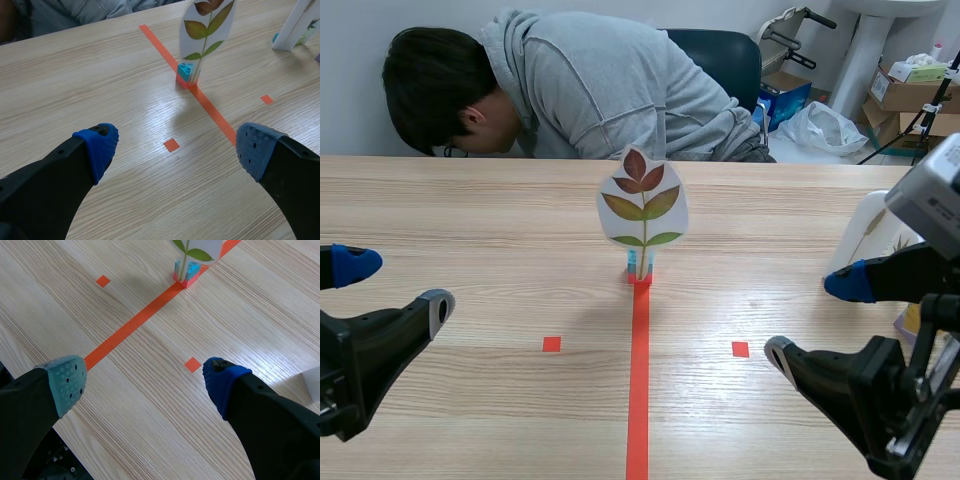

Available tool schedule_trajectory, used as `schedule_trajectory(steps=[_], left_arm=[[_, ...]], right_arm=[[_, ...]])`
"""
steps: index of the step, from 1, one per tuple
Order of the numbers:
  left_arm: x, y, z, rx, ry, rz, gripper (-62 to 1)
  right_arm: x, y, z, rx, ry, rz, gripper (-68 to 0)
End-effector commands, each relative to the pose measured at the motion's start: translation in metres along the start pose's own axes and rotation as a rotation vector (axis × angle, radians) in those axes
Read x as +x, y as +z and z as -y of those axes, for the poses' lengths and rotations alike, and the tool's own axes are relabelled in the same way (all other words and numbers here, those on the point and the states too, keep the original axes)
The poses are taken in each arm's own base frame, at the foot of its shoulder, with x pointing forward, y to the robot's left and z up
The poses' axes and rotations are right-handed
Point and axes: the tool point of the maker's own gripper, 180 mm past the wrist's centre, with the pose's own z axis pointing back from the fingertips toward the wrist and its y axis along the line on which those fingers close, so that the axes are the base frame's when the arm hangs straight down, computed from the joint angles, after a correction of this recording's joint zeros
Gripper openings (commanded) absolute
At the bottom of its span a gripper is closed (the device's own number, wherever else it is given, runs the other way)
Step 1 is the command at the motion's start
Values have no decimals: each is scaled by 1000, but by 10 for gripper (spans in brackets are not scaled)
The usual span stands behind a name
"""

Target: Do the leaf sorting experiment

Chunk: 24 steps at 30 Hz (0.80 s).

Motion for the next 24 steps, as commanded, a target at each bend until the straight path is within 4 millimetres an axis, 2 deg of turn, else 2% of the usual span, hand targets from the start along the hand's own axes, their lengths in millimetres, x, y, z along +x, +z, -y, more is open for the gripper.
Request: schedule_trajectory(steps=[1, 9, 14, 18, 24], left_arm=[[8, 0, 2, -5, 3, 29, -99], [6, -1, 2, -5, 2, 14, -99], [7, -3, -2, 1, -5, 17, -99], [4, -13, -12, 8, -1, 25, -99], [-21, -43, -11, -67, -14, -24, -99]], right_arm=[[7, 1, 3, -3, 11, 23, -199], [7, 2, 5, -10, 13, 22, -199], [10, 9, 23, -79, 11, 37, -199], [16, 18, 39, -142, 17, 66, -199], [16, 24, 51, -193, 17, 66, -199]])
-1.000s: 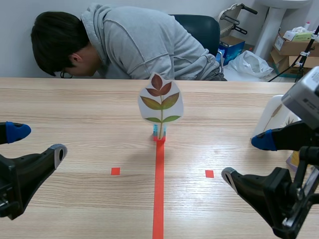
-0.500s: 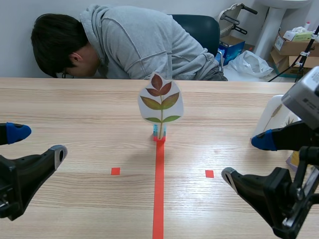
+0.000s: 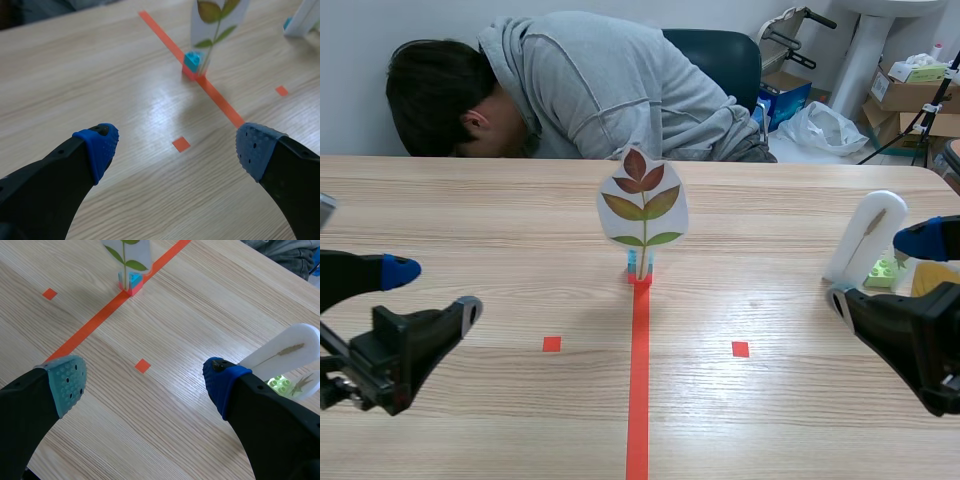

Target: Do the leaf sorting experiment

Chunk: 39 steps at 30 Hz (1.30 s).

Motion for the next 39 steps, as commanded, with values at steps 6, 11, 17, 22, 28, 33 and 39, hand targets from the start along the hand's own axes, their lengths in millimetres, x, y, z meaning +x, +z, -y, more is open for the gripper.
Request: schedule_trajectory(steps=[6, 11, 17, 22, 28, 33, 39], left_arm=[[6, -47, 11, -110, -18, 36, -99], [14, -85, 9, -143, -43, 56, -99], [19, -127, -8, -127, -38, 57, -99], [22, -156, -6, -157, -22, 48, -99], [24, -185, 18, -232, -40, 18, -99], [32, -201, 41, -290, -59, 17, -99], [41, -209, 56, -317, -41, 36, -101]], right_arm=[[7, 1, 4, -12, 5, 22, -199], [4, 0, 4, -12, 5, 9, -199], [4, 0, 4, -11, 5, 10, -199], [4, 0, 4, -11, 5, 9, -199], [4, 0, 4, -11, 5, 9, -199], [4, 0, 4, -12, 7, 7, -199], [3, 0, 5, -13, 10, 4, -199]])
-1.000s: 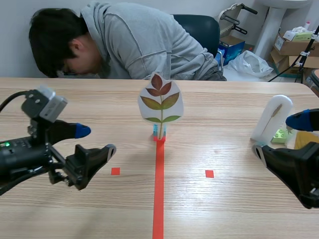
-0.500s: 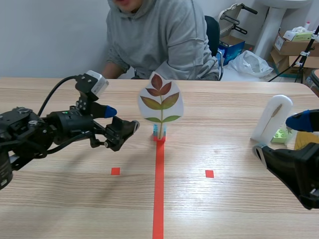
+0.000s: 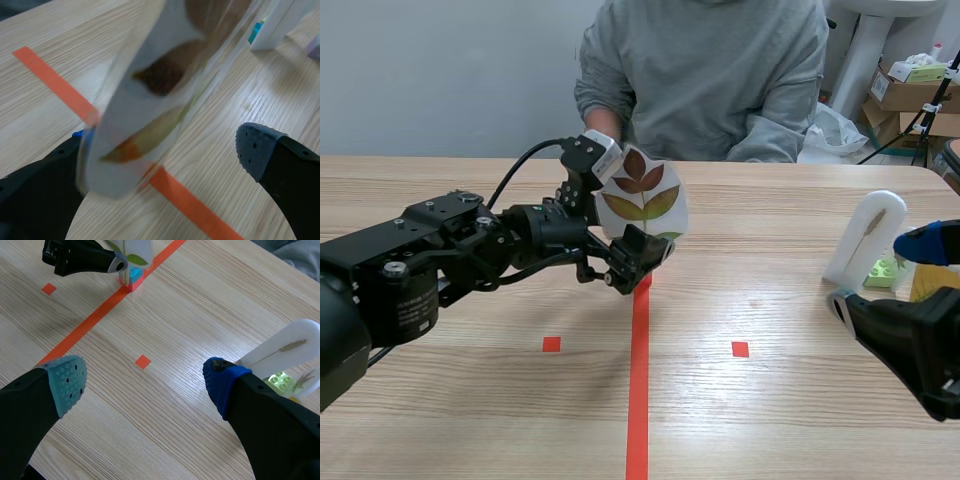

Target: Do the leaf sorting experiment

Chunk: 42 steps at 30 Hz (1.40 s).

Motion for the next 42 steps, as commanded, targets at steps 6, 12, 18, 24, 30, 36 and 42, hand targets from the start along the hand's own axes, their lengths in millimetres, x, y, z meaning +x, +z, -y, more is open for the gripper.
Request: schedule_trajectory(steps=[6, 12, 18, 24, 30, 36, 42], left_arm=[[21, -1, 0, -3, 28, 69, -199], [22, -1, 0, -4, 47, 76, -359], [21, -1, 0, -4, 47, 74, -543], [20, -1, 0, -3, 41, 67, -569], [24, 2, -6, 15, 56, 98, -569], [29, 11, -16, 27, 60, 122, -569], [32, 45, -28, 50, 54, 155, -569]], right_arm=[[5, 1, 5, -16, 14, 15, -199], [5, 1, 5, -17, 15, 14, -199], [4, 1, 5, -18, 19, 10, -199], [4, 1, 5, -19, 19, 10, -199], [4, 1, 6, -19, 21, 9, -199], [4, 1, 6, -19, 21, 8, -199], [4, 1, 6, -20, 22, 8, -199]])
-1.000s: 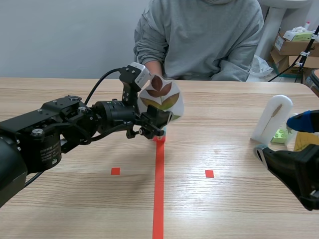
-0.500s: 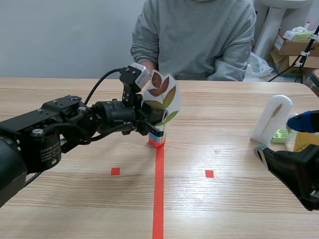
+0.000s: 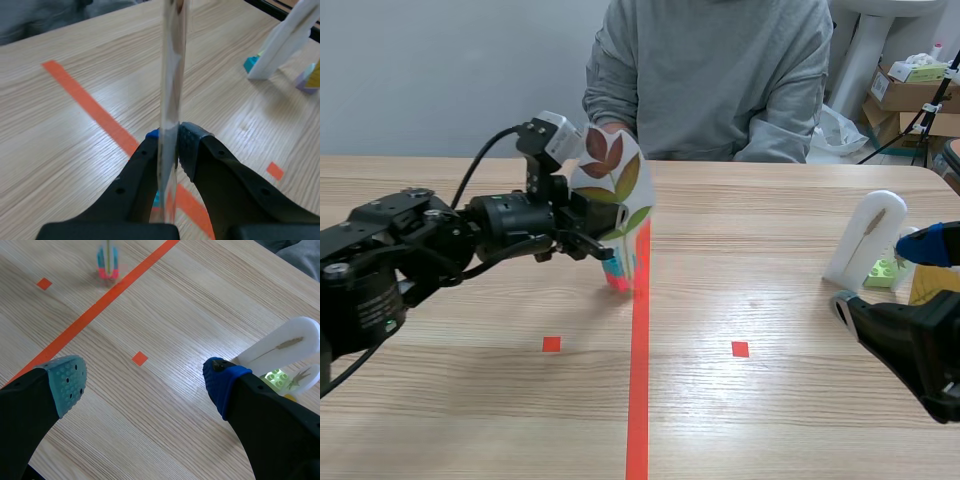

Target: Do the leaf sorting experiment

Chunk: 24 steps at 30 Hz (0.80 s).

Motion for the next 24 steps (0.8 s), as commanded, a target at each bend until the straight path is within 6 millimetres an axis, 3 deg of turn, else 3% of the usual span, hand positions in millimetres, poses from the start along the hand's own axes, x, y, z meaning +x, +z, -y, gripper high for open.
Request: schedule_trajectory(steps=[1, 6, 15, 24], left_arm=[[19, 15, -7, 24, -20, 62, -569], [33, 59, -35, 150, -21, 131, -569], [36, 132, -126, 534, 34, 215, -569], [34, 169, -203, 794, 12, 197, -569]], right_arm=[[6, 1, 5, -14, 9, 21, -199], [7, 1, 5, -14, 9, 24, -199], [7, 1, 5, -14, 9, 24, -199], [7, 1, 5, -14, 9, 25, -199]])
